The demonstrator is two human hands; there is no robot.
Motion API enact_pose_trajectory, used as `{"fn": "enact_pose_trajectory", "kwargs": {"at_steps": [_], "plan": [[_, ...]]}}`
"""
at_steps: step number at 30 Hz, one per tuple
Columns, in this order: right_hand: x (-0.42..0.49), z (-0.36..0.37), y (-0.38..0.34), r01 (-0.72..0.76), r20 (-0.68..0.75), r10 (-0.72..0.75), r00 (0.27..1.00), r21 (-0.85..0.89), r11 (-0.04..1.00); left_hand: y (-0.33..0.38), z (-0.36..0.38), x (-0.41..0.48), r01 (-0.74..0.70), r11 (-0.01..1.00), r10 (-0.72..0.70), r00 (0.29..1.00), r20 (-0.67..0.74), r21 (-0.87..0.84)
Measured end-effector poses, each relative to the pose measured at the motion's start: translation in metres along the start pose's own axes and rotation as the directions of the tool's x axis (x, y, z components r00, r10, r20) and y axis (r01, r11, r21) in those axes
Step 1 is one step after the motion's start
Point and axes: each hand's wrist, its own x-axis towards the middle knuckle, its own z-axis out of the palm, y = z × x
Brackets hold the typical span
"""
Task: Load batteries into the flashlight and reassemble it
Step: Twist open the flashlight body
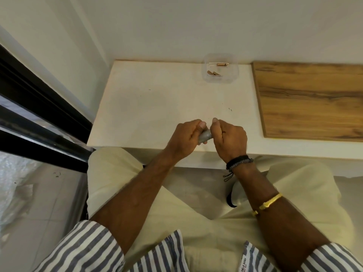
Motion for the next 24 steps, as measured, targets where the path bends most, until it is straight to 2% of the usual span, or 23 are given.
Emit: {"fn": "enact_pose_trajectory", "kwargs": {"at_steps": [3,5,11,14,16,19,24], "plan": [[0.003,-0.001,0.006,-0.119,0.023,0.118,0.993,0.054,0.991,-0.003,0.004,-0.006,-0.001,0.999,0.004,0.998,0.058,-0.05],[0.005,-0.003,0.008,-0.155,0.062,0.149,0.987,0.123,0.98,-0.008,0.006,-0.005,-0.001,1.0,0.002,0.998,0.062,-0.01],[0.011,-0.017,0.017,-0.166,0.313,0.037,0.949,0.395,0.903,-0.024,0.006,-0.004,0.041,0.996,-0.04,0.999,-0.014,0.084],[0.013,-0.022,0.019,-0.232,0.334,0.067,0.94,0.482,0.845,-0.026,0.006,-0.003,0.054,0.993,-0.052,0.998,-0.023,0.102],[0.013,-0.021,0.015,-0.282,0.316,0.157,0.936,0.403,0.871,-0.026,0.006,-0.003,0.047,0.993,-0.044,0.999,-0.029,0.104],[0.01,-0.015,0.015,-0.219,0.294,0.151,0.944,0.217,0.951,-0.026,0.007,-0.004,0.022,0.993,-0.021,1.0,-0.018,0.113],[0.01,-0.017,0.019,-0.111,0.321,0.007,0.947,0.306,0.945,-0.027,0.006,-0.005,0.031,0.994,-0.028,0.999,-0.031,0.104]]}}
